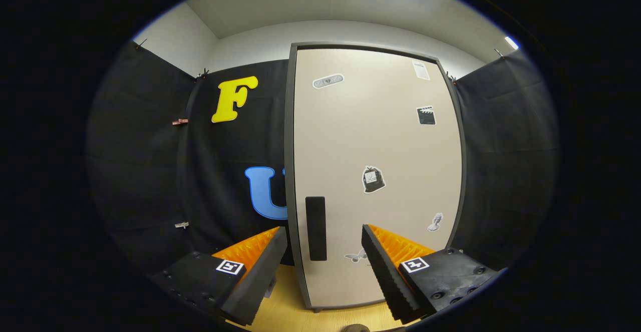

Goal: Open the shoe cabinet door, grab the shoes and put them into the shoe cabinet, then close the shoe cabinet door.

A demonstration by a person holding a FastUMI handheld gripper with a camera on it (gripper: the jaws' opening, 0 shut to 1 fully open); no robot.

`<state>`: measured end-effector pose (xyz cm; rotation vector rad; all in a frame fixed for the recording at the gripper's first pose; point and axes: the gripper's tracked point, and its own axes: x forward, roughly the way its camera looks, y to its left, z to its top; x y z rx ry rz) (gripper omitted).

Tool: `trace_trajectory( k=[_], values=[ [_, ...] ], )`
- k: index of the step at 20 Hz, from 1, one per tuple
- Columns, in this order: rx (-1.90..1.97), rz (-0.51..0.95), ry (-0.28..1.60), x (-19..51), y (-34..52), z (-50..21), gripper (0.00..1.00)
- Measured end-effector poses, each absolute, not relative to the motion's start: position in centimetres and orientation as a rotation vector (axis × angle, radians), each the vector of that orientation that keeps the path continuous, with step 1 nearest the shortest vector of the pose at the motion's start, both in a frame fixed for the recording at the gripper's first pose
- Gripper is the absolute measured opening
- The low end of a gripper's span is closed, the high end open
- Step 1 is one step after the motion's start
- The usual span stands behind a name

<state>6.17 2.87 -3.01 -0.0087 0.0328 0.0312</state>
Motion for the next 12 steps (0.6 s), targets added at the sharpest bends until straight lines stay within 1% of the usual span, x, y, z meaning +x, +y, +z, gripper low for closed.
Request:
trace_trajectory(
  k=[6, 8, 11, 12],
  values=[
    [0.017, 0.023, 0.058, 11.3, 3.3, -5.0, 0.97],
    [0.029, 0.012, 0.074, 13.0, 3.1, -5.9, 0.95],
    [0.036, -0.005, 0.109, 15.1, 2.9, -7.5, 0.95],
    [0.034, -0.013, 0.119, 15.7, 2.7, -7.9, 0.90]
  ],
)
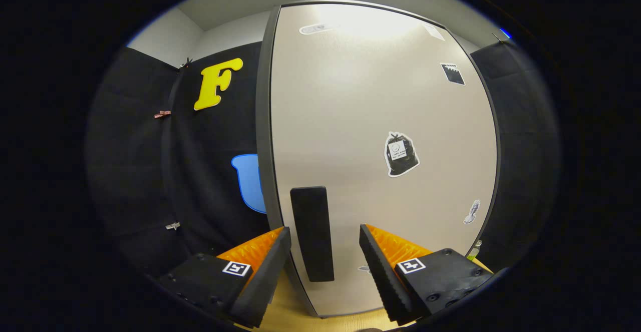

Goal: Open the shoe cabinet door, grab the shoes and put them into the shoe cabinet, then close the shoe cabinet door.

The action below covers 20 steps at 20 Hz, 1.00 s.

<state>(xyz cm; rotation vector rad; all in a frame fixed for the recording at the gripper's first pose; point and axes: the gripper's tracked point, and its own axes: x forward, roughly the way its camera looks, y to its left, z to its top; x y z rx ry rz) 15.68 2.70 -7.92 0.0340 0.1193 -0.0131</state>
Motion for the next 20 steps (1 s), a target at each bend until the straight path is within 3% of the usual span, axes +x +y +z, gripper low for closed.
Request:
trace_trajectory(
  k=[2, 3, 4, 6, 7, 8, 13, 20],
  values=[
    [0.033, -0.023, 0.131, 16.4, 2.6, -8.5, 0.88],
    [0.038, -0.015, 0.130, 16.7, 2.7, -8.6, 0.84],
    [0.033, -0.018, 0.118, 16.6, 2.9, -8.4, 0.69],
    [0.024, 0.009, 0.102, 17.0, 3.6, -8.2, 0.66],
    [0.011, -0.001, 0.096, 16.7, 3.8, -8.2, 0.57],
    [0.003, -0.006, 0.095, 16.6, 3.8, -8.1, 0.40],
    [-0.020, -0.013, 0.118, 16.5, 3.7, -8.3, 0.28],
    [-0.012, 0.020, 0.141, 14.9, 3.7, -8.1, 0.28]
  ],
)
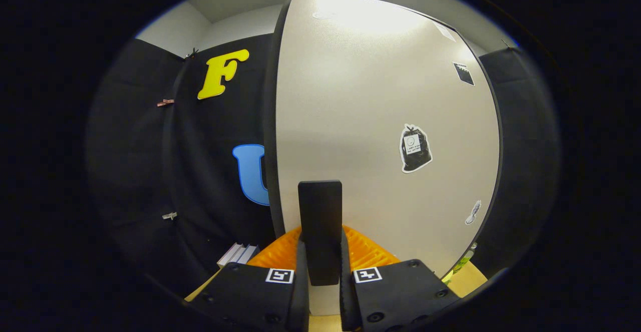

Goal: Open the shoe cabinet door, grab the shoes and put them into the shoe cabinet, then close the shoe cabinet door.

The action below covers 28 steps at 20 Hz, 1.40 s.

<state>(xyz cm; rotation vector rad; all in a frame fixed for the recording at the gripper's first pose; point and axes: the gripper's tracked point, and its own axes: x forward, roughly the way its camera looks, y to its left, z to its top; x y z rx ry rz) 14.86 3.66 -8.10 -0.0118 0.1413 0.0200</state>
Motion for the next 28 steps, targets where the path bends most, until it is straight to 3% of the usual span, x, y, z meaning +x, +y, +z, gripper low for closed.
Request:
trace_trajectory(
  k=[28],
  values=[
    [0.039, 0.329, 0.183, -0.3, -5.7, -5.1, 0.28]
  ],
)
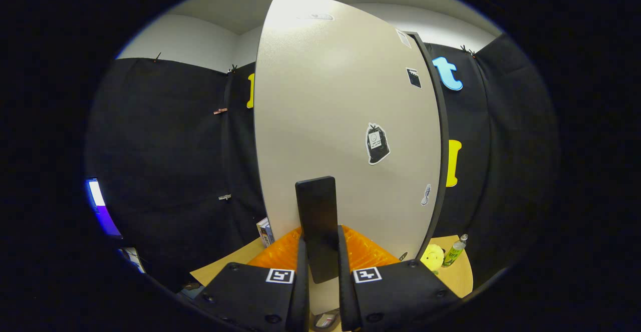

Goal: Open the shoe cabinet door, grab the shoes and put them into the shoe cabinet, then close the shoe cabinet door.

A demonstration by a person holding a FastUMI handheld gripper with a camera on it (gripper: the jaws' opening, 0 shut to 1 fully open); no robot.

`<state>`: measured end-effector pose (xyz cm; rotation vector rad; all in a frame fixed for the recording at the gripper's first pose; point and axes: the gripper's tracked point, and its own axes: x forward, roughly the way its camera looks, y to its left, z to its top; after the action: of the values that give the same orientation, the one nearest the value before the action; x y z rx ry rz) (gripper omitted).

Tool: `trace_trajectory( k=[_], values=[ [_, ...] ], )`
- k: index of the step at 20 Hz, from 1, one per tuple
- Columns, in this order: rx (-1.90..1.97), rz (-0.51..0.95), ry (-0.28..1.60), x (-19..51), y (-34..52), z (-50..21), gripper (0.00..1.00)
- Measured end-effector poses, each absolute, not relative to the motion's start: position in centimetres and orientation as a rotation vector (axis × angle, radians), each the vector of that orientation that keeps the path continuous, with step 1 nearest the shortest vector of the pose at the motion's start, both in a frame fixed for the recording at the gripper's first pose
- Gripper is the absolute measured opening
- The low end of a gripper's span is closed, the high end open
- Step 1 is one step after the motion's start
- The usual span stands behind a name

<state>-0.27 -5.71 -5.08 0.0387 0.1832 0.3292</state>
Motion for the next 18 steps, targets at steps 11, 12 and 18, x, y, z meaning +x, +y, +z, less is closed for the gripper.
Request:
trace_trajectory(
  k=[11, 12, 18],
  values=[
    [0.048, 0.184, 0.179, -4.5, -12.9, -4.4, 0.27],
    [0.046, 0.164, 0.170, -5.1, -13.5, -4.0, 0.27],
    [0.031, 0.050, 0.081, -9.3, -17.0, -1.7, 0.26]
  ],
)
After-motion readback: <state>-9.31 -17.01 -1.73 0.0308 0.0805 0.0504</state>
